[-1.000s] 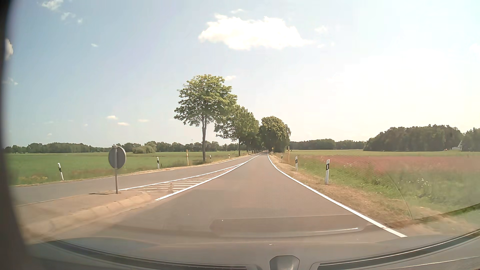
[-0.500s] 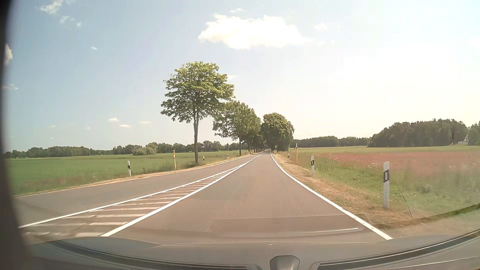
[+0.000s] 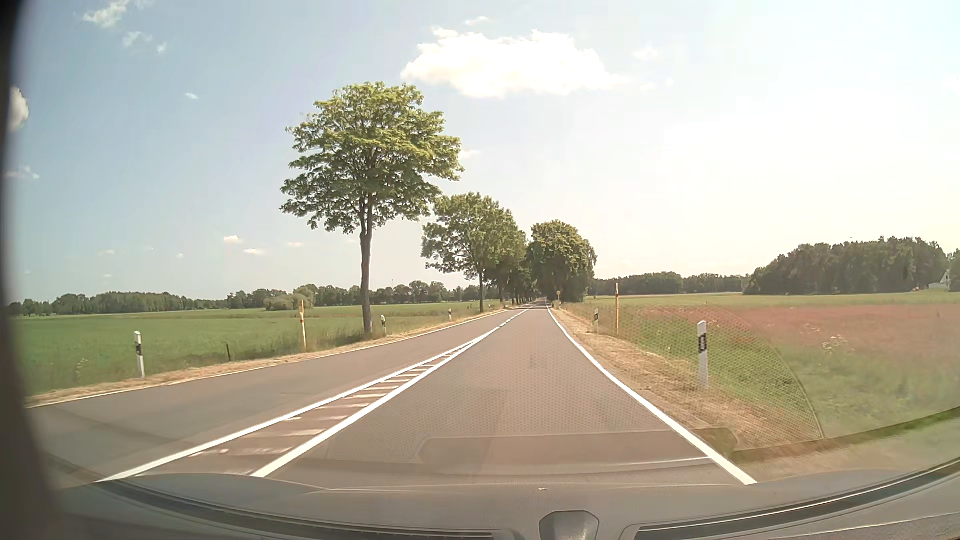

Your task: Follow the waypoints while adhering to traffic rules and regulations

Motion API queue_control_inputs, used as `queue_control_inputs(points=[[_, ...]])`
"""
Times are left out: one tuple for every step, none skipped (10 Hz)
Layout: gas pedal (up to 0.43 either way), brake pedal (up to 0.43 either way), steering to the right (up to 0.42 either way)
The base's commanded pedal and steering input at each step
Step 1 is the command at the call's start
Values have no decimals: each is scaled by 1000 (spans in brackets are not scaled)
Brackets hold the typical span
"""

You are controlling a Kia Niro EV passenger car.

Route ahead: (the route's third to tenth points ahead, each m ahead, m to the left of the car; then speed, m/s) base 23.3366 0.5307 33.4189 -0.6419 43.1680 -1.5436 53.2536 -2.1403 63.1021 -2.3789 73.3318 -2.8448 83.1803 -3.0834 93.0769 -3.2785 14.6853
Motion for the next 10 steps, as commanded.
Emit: queue_control_inputs(points=[[591, 6, -2], [591, 6, 3], [591, 6, 6], [591, 6, 8], [591, 6, 9], [591, 6, 9], [598, 6, 12], [598, 6, 15], [598, 6, 15], [598, 6, 15]])
